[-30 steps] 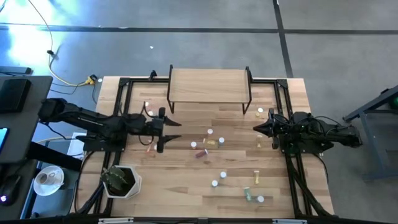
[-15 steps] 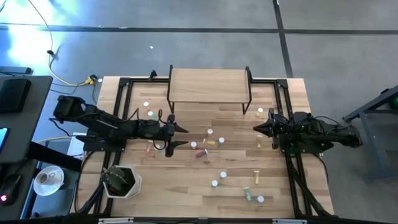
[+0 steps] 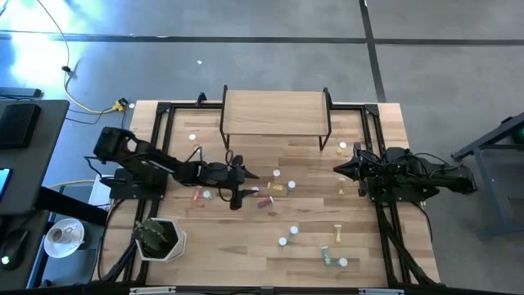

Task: Pick and place medicine bottles onto shelf by color
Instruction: Put the red medicine bottle on the shelf

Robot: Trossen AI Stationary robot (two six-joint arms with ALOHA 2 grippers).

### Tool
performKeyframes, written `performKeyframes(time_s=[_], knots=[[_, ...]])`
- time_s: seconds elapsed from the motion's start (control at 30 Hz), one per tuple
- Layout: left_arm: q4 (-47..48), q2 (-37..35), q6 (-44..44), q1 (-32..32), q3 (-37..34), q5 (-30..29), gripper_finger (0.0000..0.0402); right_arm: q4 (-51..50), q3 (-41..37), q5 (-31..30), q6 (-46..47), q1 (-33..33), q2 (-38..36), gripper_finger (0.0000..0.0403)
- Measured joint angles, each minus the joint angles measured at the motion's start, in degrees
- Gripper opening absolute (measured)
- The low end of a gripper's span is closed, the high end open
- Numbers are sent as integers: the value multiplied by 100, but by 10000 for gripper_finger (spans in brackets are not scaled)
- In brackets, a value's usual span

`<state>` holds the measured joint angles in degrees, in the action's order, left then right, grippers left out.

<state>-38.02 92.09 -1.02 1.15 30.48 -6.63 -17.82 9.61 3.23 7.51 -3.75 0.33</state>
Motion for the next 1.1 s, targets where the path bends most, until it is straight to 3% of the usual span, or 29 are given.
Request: performKeyframes(time_s=[0.63, 1.1], knots=[[65, 603, -344, -4, 78, 152, 226, -4, 0, 0, 0, -1, -2, 0], [65, 649, -437, -4, 76, 152, 216, -4, 0, 0, 0, 0, -2, 0]])
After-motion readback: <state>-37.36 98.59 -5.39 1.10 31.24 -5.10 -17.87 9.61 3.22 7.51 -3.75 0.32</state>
